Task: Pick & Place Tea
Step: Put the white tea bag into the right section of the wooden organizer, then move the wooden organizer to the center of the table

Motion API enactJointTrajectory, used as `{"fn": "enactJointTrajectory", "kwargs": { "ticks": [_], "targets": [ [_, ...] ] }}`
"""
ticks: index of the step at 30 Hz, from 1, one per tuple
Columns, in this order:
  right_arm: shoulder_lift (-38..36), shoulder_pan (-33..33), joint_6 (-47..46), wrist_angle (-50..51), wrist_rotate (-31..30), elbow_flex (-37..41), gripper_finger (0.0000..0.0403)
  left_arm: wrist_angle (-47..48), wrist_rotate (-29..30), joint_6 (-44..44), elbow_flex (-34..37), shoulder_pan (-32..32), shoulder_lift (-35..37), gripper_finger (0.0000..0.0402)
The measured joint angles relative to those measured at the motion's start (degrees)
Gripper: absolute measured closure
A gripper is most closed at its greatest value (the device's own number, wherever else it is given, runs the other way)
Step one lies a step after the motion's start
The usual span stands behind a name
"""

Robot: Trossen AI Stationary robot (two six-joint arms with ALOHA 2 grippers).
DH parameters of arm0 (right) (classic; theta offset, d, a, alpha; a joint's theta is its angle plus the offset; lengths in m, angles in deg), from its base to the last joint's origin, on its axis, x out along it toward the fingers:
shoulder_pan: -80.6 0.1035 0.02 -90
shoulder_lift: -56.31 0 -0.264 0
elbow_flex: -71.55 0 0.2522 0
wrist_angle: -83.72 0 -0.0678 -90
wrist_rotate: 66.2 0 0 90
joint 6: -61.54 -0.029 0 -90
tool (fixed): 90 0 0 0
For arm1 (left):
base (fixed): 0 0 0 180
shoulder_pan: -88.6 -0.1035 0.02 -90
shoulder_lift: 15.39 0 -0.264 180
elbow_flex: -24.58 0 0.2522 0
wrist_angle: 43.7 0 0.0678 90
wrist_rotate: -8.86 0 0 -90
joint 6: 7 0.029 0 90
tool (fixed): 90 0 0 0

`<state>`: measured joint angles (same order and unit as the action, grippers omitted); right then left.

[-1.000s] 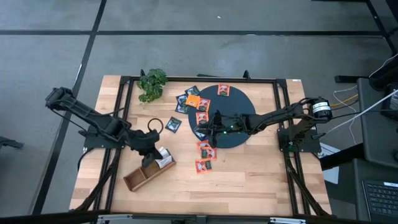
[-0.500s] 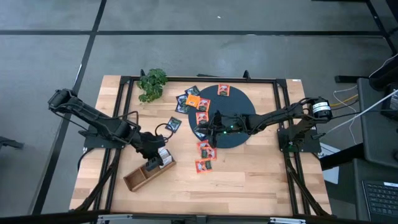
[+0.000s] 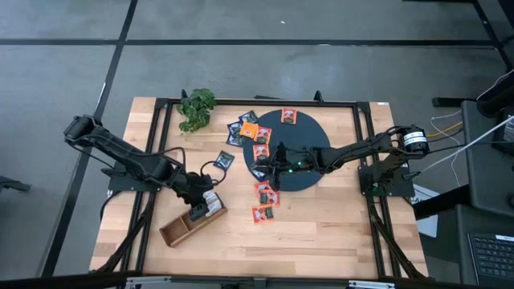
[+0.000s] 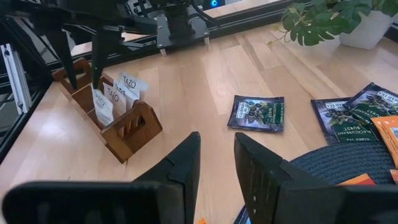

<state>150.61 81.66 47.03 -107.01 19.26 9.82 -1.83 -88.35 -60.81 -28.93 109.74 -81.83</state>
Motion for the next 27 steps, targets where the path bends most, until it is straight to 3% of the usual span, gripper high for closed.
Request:
{"fn": "enactJointTrajectory", "kwargs": {
  "ticks": [19, 27],
  "targets": [
    [0.02, 0.00, -0.07, -0.13, -0.04, 0.00, 0.0302, -0.03, -1.39, -1.98, -0.03, 0.93, -1.13, 0.0300],
    [0.02, 0.00, -0.18, -0.13, 0.03, 0.00, 0.0302, -0.16, 2.31, 3.40, -6.04, 0.79, 3.28, 0.0300]
  ]
}}
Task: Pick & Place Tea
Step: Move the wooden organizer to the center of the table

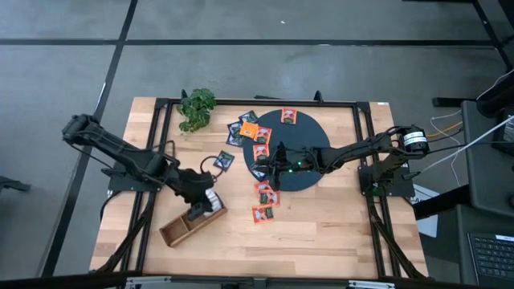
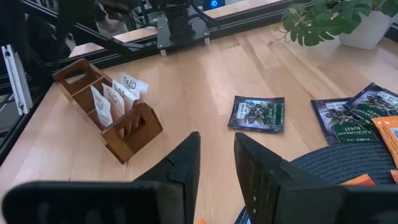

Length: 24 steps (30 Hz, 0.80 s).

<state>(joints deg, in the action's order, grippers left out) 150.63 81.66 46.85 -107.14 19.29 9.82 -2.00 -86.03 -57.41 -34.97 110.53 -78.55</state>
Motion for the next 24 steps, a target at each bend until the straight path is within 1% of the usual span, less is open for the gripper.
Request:
{"fn": "enactJointTrajectory", "kwargs": {
  "ticks": [3, 5, 8, 11, 13, 14, 16, 18, 20, 22, 24],
  "targets": [
    [-0.01, 0.15, -0.12, 0.00, 0.07, 0.00, 0.0302, 0.96, 0.18, -1.77, -0.27, 0.95, 0.85, 0.0300],
    [0.00, 0.40, 0.02, 0.00, 0.04, 0.00, 0.0302, 3.78, -1.40, -4.18, -0.23, 2.03, 0.81, 0.0300],
    [0.00, 0.83, 0.40, 0.00, 0.08, 0.00, 0.0302, 6.56, -5.53, -8.55, -0.17, 4.23, 0.78, 0.0300],
    [0.00, 1.09, 1.54, 0.02, 0.08, 0.00, 0.0302, 5.68, -11.38, -13.95, -0.14, 7.90, 0.77, 0.0300],
    [-0.01, 1.09, 1.74, 0.02, 0.08, 0.00, 0.0302, 4.77, -13.13, -18.23, -0.15, 11.26, 0.49, 0.0301],
    [0.00, 1.09, 1.78, 0.03, 0.08, 0.00, 0.0302, 4.88, -12.93, -19.70, -0.16, 12.89, 0.14, 0.0304],
    [0.00, 1.09, 2.32, 0.04, 0.07, 0.00, 0.0302, 6.30, -10.09, -21.14, -0.14, 16.17, -0.82, 0.0317],
    [-0.02, 1.09, 3.08, 0.04, 0.06, 0.00, 0.0302, 8.67, -6.13, -21.71, -0.14, 18.68, -1.97, 0.0340],
    [0.00, 1.07, 3.21, 0.04, 0.06, 0.00, 0.0302, 12.04, -3.84, -21.90, -0.14, 20.28, -3.27, 0.0371],
    [-0.01, 1.07, 3.27, 0.04, 0.07, 0.00, 0.0302, 15.02, -3.60, -21.92, -0.14, 21.27, -4.63, 0.0392],
    [0.00, 1.09, 3.34, 0.04, 0.08, 0.00, 0.0302, 17.22, -3.70, -21.11, -0.12, 21.95, -6.24, 0.0396]
  ]
}}
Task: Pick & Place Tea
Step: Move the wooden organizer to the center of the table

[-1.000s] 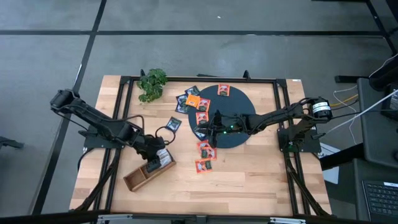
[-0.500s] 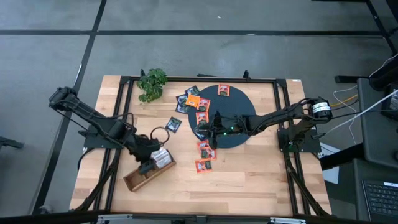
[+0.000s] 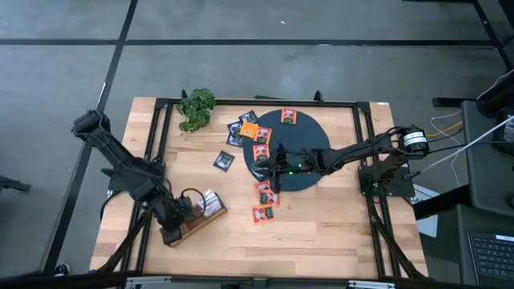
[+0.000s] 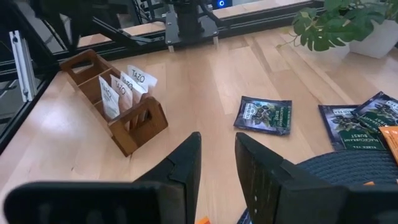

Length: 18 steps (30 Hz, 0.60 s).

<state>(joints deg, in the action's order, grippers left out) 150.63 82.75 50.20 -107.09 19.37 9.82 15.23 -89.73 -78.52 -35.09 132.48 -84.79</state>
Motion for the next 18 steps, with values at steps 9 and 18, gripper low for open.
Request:
{"fn": "enactJointTrajectory", "kwargs": {
  "ticks": [9, 18],
  "targets": [
    [-0.01, -0.02, 1.33, 0.43, -0.02, 0.00, 0.0302, -0.35, -0.01, 10.68, 0.00, 0.76, -7.46, 0.0400],
    [-1.51, -0.92, 2.84, 6.57, -0.40, 0.00, 0.0302, -0.33, 0.82, 15.52, 0.00, 0.61, -13.78, 0.0400]
  ]
}}
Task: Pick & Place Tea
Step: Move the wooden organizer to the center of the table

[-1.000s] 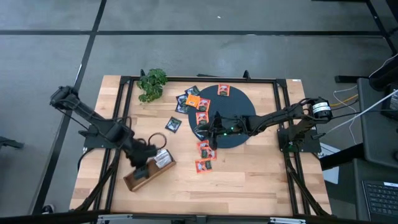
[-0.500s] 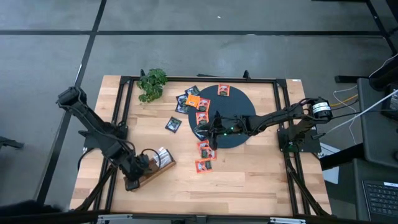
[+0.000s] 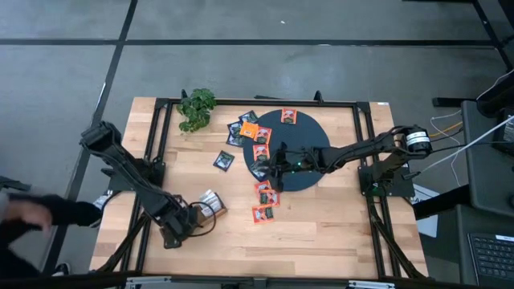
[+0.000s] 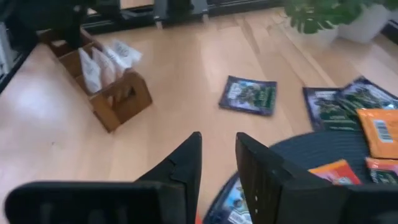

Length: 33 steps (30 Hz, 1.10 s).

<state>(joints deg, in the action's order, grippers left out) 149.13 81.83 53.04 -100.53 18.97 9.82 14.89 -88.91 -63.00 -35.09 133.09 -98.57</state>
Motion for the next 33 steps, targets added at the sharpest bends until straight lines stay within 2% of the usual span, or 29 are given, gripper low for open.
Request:
{"fn": "enactJointTrajectory", "kwargs": {
  "ticks": [14, 27, 33],
  "targets": [
    [-1.09, 0.01, -2.53, 3.70, -0.10, 0.00, 0.0302, 3.22, 17.05, 4.80, 0.00, -1.04, -2.25, 0.0400],
    [-1.09, 0.01, -4.65, 4.29, -0.11, 0.00, 0.0302, 2.82, 28.04, 13.09, 0.00, -9.77, -2.23, 0.0400],
    [-1.09, 0.01, -4.73, 4.68, -0.10, 0.00, 0.0302, -0.35, 28.85, 18.92, 0.00, -14.86, -2.23, 0.0399]
  ]
}}
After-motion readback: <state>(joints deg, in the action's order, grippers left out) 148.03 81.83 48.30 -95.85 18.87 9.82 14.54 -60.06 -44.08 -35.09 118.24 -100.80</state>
